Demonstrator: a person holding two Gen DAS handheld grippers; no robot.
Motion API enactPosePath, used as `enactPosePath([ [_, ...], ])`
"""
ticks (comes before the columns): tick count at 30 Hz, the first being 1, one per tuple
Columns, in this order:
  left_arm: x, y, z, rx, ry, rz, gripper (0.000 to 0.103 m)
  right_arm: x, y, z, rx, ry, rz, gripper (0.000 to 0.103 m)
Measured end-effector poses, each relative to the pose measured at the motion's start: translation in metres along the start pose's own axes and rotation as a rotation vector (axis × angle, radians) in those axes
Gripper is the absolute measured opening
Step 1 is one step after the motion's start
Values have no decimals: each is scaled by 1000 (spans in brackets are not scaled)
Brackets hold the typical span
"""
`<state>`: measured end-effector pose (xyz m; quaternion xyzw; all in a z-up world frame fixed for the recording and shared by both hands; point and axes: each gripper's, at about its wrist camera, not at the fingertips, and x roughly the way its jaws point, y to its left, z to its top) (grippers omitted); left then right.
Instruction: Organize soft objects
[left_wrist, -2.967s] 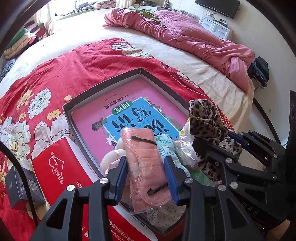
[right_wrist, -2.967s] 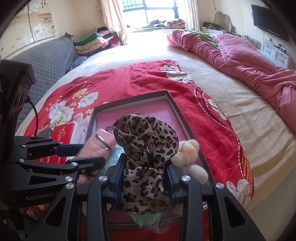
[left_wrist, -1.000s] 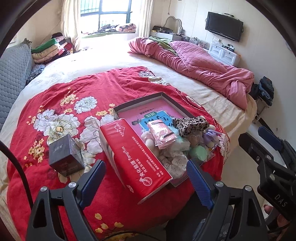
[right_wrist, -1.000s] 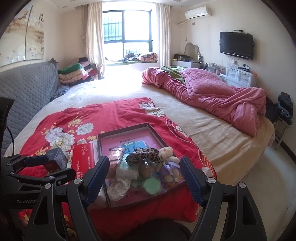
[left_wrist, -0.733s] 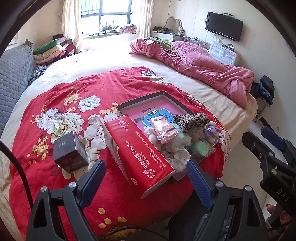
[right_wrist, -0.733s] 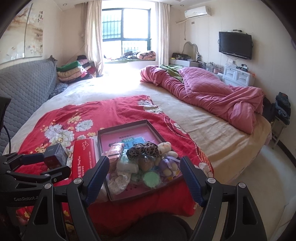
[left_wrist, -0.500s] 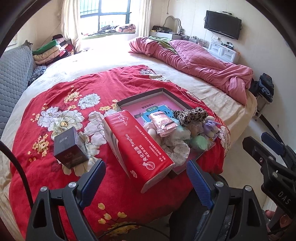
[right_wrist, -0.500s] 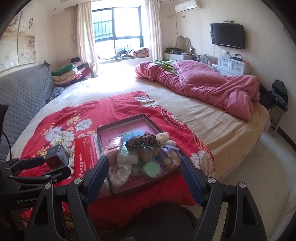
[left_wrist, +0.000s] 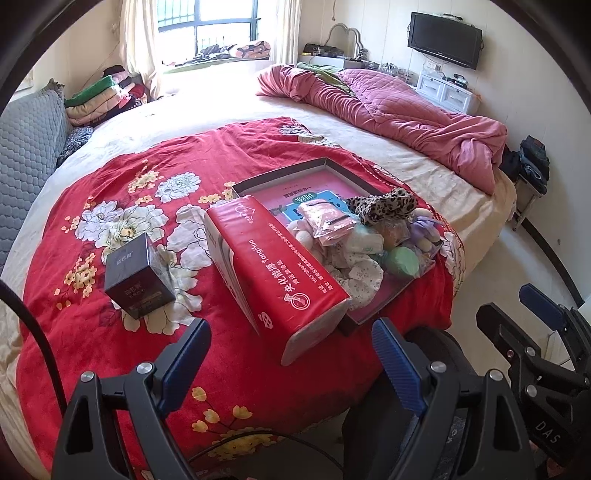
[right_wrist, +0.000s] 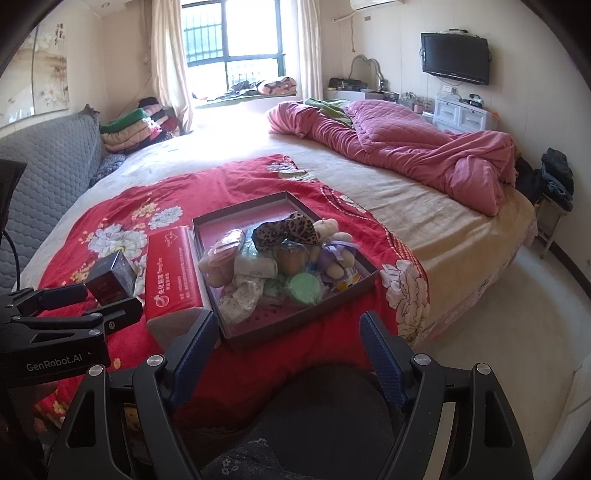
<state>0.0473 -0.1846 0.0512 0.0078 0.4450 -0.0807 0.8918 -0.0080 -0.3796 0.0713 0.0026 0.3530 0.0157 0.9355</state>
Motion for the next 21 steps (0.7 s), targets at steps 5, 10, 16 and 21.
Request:
enactPosePath([
  [5, 4, -3, -3, 6, 10, -1, 88, 7, -1, -2, 4, 21, -4, 80],
  [10, 6, 0, -5, -1, 13, 12, 88, 9, -4, -2, 13, 27, -1, 80],
  [16, 11, 4, -6, -14, 26, 15, 88, 14, -6, -3, 23, 41, -10, 80],
  [21, 13, 3, -7, -10, 34, 17, 88, 14, -6, -3, 22, 45, -12, 80],
])
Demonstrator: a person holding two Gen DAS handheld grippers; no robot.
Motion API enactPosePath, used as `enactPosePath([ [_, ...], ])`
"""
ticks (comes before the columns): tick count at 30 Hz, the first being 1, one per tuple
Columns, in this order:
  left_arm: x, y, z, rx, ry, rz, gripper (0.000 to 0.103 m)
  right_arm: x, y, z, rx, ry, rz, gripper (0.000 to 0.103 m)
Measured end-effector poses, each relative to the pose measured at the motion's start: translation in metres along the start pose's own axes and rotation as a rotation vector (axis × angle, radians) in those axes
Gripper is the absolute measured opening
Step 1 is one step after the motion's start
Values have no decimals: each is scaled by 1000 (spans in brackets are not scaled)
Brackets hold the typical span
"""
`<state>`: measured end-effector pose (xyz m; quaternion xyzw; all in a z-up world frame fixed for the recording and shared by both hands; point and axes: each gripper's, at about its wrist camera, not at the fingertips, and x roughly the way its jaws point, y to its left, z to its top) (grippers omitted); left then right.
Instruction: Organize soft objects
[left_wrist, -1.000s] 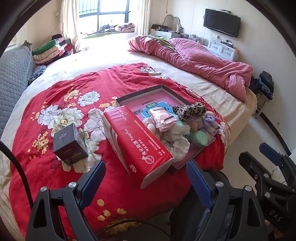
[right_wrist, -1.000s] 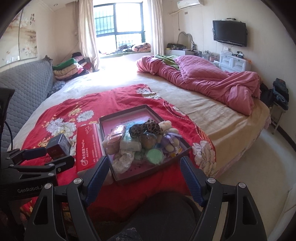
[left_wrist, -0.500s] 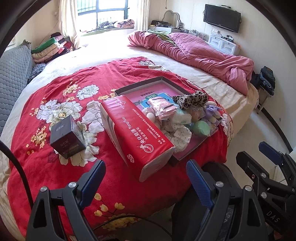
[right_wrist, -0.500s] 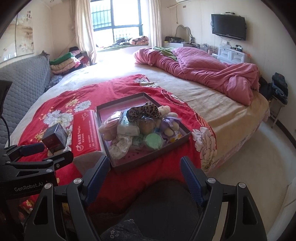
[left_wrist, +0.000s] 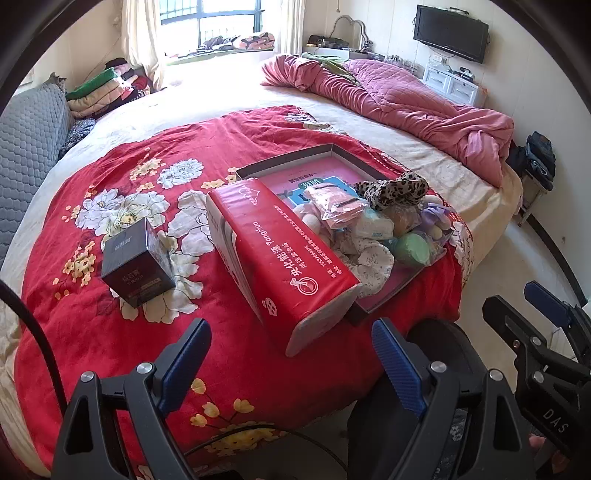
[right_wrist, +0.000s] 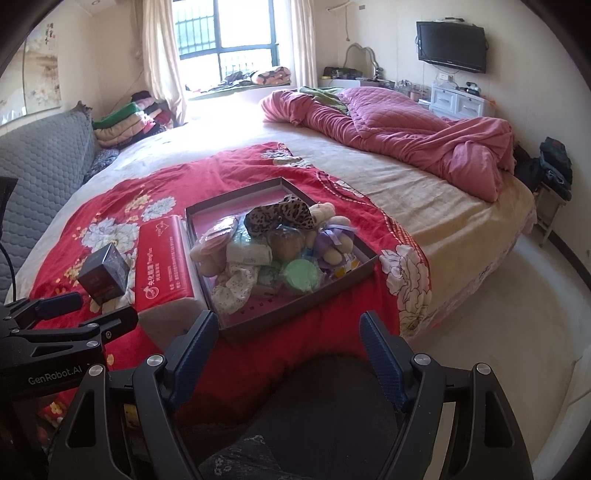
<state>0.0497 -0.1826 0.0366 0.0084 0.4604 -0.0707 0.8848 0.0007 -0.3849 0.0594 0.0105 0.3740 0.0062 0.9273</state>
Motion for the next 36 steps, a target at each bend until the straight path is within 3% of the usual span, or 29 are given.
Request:
enactPosePath([
  [36, 10, 3, -3, 1, 29, 37, 88, 3, 2, -1, -11, 5, 7, 80],
])
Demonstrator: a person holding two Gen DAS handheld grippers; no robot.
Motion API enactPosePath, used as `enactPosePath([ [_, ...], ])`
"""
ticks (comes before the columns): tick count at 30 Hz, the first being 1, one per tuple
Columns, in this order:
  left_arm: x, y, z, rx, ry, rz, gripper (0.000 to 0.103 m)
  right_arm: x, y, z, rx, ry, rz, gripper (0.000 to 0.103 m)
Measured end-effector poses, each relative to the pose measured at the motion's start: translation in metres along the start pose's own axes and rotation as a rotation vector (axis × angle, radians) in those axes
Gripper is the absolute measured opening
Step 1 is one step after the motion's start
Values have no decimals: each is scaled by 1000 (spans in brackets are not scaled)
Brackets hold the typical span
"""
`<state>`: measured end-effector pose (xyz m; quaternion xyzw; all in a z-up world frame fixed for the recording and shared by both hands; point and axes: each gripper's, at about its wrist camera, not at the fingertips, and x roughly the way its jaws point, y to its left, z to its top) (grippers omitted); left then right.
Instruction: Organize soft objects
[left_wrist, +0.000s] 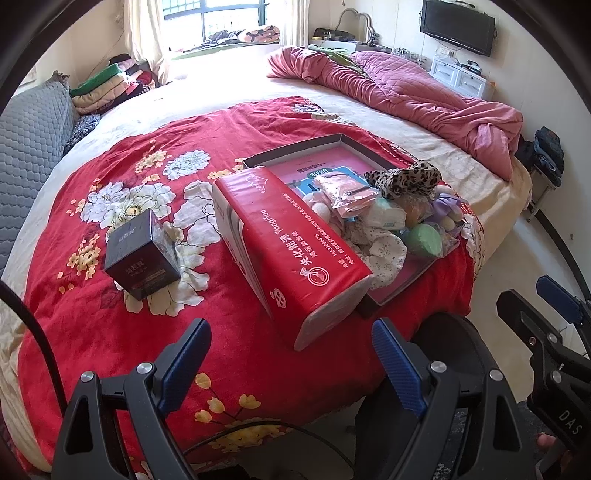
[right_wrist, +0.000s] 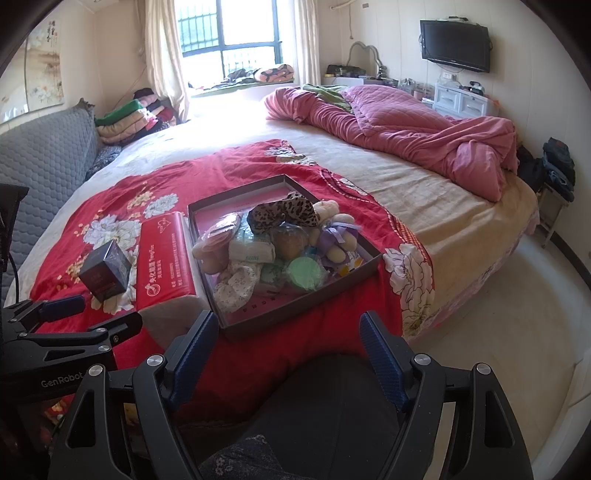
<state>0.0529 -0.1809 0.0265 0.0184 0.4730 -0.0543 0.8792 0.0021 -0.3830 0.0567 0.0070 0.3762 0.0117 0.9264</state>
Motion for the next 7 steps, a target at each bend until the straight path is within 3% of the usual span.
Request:
enactPosePath([
  [7, 2, 4, 0, -3, -23, -6, 88, 1, 3, -1, -12, 0, 1, 80],
])
